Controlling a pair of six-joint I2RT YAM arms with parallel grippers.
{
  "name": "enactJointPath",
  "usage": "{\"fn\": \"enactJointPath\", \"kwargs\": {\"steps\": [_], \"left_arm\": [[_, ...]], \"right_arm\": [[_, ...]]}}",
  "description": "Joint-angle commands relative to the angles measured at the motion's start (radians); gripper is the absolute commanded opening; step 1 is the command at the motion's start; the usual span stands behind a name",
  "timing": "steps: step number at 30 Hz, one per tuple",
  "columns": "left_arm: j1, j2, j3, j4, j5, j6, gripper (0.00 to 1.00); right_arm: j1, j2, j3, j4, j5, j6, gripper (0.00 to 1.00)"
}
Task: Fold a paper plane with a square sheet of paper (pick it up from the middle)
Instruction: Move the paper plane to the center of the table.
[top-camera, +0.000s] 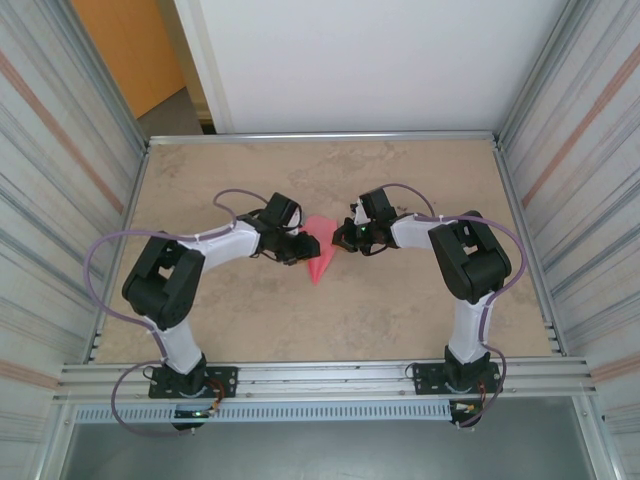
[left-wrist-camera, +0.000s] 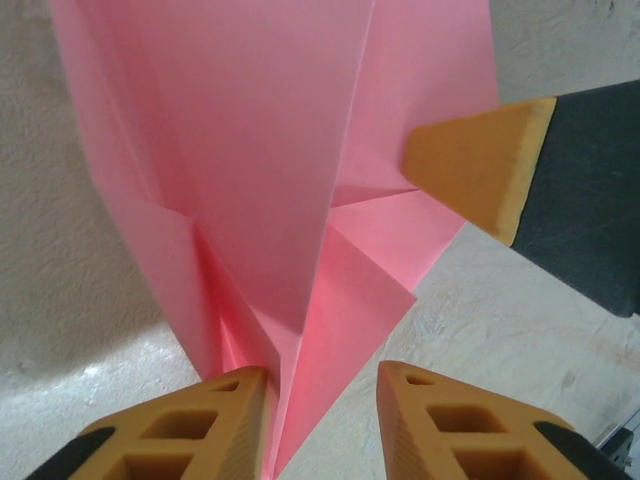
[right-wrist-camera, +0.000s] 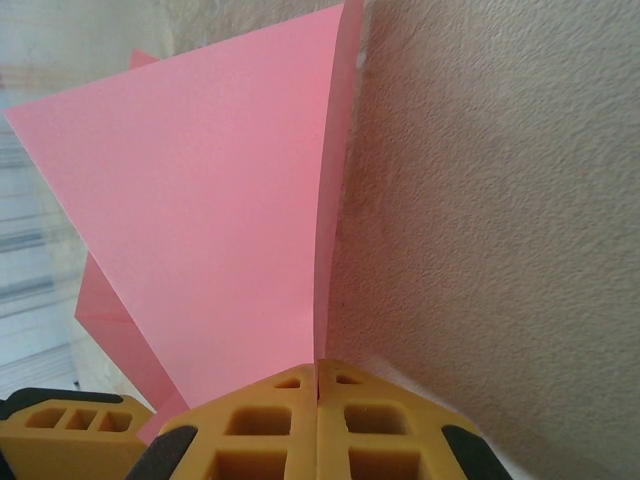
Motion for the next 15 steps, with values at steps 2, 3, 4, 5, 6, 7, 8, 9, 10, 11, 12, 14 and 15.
{"fn": "enactJointPath", "kwargs": {"steps": [2, 3, 4, 5, 6, 7, 8, 9, 10, 11, 12, 14, 15], "left_arm": [[-0.018, 0.014, 0.023, -0.027, -0.028, 0.030, 0.45], [-0.017, 0.012, 0.020, -0.022, -0.028, 0.028, 0.48], [-0.018, 0.012, 0.021, -0.025, -0.032, 0.030, 0.50], [-0.017, 0.014, 0.025, -0.033, -0.037, 0.033, 0.51], [-0.017, 0.018, 0.029, -0.044, -0.042, 0.036, 0.53], [-0.017, 0.023, 0.031, -0.048, -0.041, 0.040, 0.54], [-0.018, 0.025, 0.030, -0.047, -0.038, 0.041, 0.54], [-0.018, 0.028, 0.028, -0.039, -0.030, 0.041, 0.54], [-0.019, 0.028, 0.027, -0.031, -0.021, 0.041, 0.54], [-0.019, 0.030, 0.027, -0.026, -0.016, 0.044, 0.54], [-0.021, 0.030, 0.027, -0.018, -0.009, 0.048, 0.54], [-0.025, 0.032, 0.028, -0.013, -0.007, 0.052, 0.54], [-0.025, 0.035, 0.033, -0.017, -0.010, 0.054, 0.54]], "right_arm": [[0.007, 0.001, 0.021, 0.020, -0.025, 0.015, 0.06], [0.008, -0.002, 0.023, 0.022, -0.029, 0.018, 0.06], [0.007, -0.005, 0.021, 0.024, -0.036, 0.020, 0.06], [0.007, -0.009, 0.022, 0.028, -0.040, 0.022, 0.06], [0.007, -0.012, 0.022, 0.031, -0.044, 0.026, 0.06], [0.007, -0.016, 0.022, 0.034, -0.050, 0.029, 0.06], [0.008, -0.019, 0.022, 0.037, -0.054, 0.032, 0.06], [0.007, -0.022, 0.023, 0.041, -0.061, 0.035, 0.06], [0.007, -0.023, 0.023, 0.045, -0.065, 0.040, 0.06], [0.006, -0.026, 0.022, 0.046, -0.068, 0.044, 0.06], [0.008, -0.028, 0.022, 0.049, -0.070, 0.049, 0.06], [0.007, -0.029, 0.023, 0.052, -0.074, 0.052, 0.06], [0.007, -0.029, 0.021, 0.054, -0.076, 0.054, 0.06]]}}
